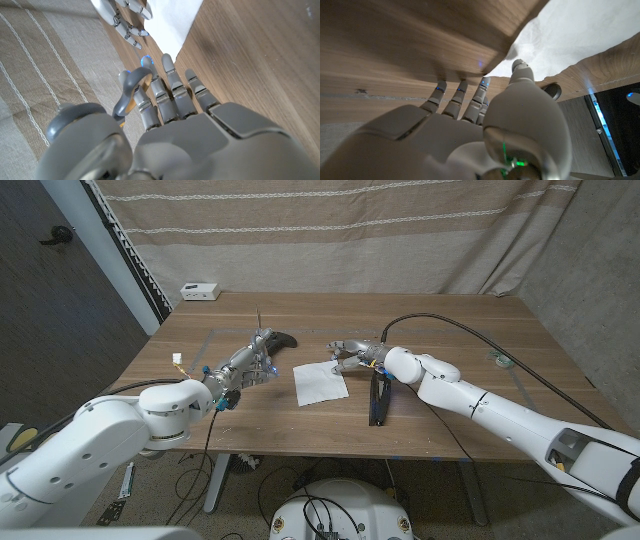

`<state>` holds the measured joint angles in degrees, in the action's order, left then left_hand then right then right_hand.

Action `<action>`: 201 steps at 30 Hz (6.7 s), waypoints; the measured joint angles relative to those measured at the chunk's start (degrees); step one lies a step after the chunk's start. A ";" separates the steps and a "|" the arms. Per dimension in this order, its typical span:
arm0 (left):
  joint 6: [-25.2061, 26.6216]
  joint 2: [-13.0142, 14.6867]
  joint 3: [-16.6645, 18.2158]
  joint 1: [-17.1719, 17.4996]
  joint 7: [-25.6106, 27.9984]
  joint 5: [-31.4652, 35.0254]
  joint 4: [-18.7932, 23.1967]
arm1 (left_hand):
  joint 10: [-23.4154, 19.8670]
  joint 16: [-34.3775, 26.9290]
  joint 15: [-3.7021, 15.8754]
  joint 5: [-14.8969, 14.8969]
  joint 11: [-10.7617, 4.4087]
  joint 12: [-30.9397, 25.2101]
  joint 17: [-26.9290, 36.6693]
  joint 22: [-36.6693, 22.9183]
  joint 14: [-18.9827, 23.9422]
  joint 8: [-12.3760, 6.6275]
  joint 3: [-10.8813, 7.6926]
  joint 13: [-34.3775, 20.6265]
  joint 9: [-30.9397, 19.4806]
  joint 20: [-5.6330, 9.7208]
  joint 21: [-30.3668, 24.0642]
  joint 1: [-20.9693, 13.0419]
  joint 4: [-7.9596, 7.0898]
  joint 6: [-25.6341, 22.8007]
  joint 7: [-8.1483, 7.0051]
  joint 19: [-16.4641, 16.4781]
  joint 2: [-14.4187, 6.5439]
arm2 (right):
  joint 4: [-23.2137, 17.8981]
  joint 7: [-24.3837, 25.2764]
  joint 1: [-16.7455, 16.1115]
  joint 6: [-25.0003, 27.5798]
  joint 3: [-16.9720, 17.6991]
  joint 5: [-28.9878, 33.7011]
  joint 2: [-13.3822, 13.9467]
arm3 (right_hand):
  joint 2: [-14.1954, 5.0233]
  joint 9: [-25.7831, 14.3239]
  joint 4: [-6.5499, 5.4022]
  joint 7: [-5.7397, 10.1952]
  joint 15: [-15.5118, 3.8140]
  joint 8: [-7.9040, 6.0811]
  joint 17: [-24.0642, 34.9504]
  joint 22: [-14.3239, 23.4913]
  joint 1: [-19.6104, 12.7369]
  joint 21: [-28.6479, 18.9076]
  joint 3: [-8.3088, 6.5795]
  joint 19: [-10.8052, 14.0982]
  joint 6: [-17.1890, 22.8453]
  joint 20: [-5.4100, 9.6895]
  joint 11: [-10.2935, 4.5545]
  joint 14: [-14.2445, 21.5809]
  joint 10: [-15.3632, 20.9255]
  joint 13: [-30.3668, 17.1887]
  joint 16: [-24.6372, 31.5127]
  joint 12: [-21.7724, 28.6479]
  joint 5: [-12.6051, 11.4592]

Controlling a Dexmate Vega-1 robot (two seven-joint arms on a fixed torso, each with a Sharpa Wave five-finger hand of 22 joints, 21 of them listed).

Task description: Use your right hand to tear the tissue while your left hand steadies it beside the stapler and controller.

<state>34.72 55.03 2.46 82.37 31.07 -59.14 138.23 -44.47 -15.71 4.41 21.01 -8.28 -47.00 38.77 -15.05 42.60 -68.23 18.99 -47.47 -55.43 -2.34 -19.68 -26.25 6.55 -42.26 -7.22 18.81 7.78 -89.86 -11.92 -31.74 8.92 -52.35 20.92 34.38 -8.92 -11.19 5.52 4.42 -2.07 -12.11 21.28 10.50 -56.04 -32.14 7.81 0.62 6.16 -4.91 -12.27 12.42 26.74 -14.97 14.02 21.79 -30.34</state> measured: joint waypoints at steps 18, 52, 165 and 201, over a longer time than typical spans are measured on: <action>-0.36 -0.23 -0.23 -0.05 -0.12 0.25 -0.32 | 0.00 -0.26 0.00 0.26 0.00 0.00 0.00 0.01 -0.01 -0.01 0.01 -0.16 0.00 0.00 0.00 0.18 -0.01 0.02 -0.02 0.00 0.18 | 1.99 1.61 0.22 0.15 -0.75 1.49 -0.83 | 0.17 0.28 -1.01 1.70 -0.36 -0.44 -0.14 -0.10 1.81 0.86 0.23 3.42 2.55 1.53 -0.21 4.46 10.17 1.05 2.74 1.86 0.00; -1.10 -1.07 -0.49 0.76 0.49 0.86 0.04 | 0.00 -0.27 -0.01 0.26 0.00 -0.28 0.00 0.01 -0.01 -0.07 0.11 -0.04 0.00 0.00 0.23 0.17 -0.11 -0.29 0.29 0.00 0.17 | 6.48 3.92 0.58 -4.66 -2.19 4.47 -1.94 | 0.24 -0.15 2.78 -0.33 -1.92 1.12 2.30 1.70 -22.05 -4.03 -4.13 9.05 -3.63 3.04 0.74 8.28 7.55 -27.50 13.27 27.45 -0.99; -9.03 -3.53 -12.43 -8.08 -6.13 3.24 -6.01 | 0.22 -0.44 -0.01 0.64 -0.21 -1.34 -0.02 -0.53 -0.01 -0.08 -0.25 0.89 0.00 0.31 0.62 -0.20 -0.59 -0.78 0.79 0.31 -0.20 | 1.68 32.81 -9.99 -15.72 16.96 -12.50 -5.99 | 0.36 -0.66 0.58 2.43 -7.14 -8.48 24.61 0.26 -26.46 -27.35 -6.90 17.74 42.79 7.27 2.45 45.83 29.47 -2.93 17.52 11.76 9.40; -10.70 -4.50 -20.78 -16.72 -13.56 1.26 -11.25 | 0.22 -0.44 -0.01 0.64 -0.21 -1.34 -0.01 -0.52 -0.01 -0.08 -0.17 0.59 0.00 0.31 0.84 -0.40 -0.67 -0.68 0.68 0.31 0.12 | 20.35 52.31 -2.14 -22.07 13.15 -5.89 -17.50 | 1.02 -0.95 1.29 1.94 -7.75 -8.88 25.05 -0.12 -26.52 -28.20 -7.13 18.54 43.89 7.25 2.77 47.06 30.59 -2.46 17.08 11.60 11.72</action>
<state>24.01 50.54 -18.32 65.65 17.51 -57.88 126.98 -44.26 -16.14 4.40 21.65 -8.50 -48.34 38.76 -15.56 42.59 -68.31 18.82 -46.88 -55.43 -2.03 -18.84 -26.65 5.89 -42.94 -6.53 19.12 7.90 -69.52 40.40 -33.88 -13.16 -39.20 15.03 16.88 -7.90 -12.14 6.80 6.36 -9.83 -20.99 46.33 10.38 -82.56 -60.34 0.68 19.16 50.05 2.35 -9.49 59.48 57.33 -17.43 31.10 33.39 -18.62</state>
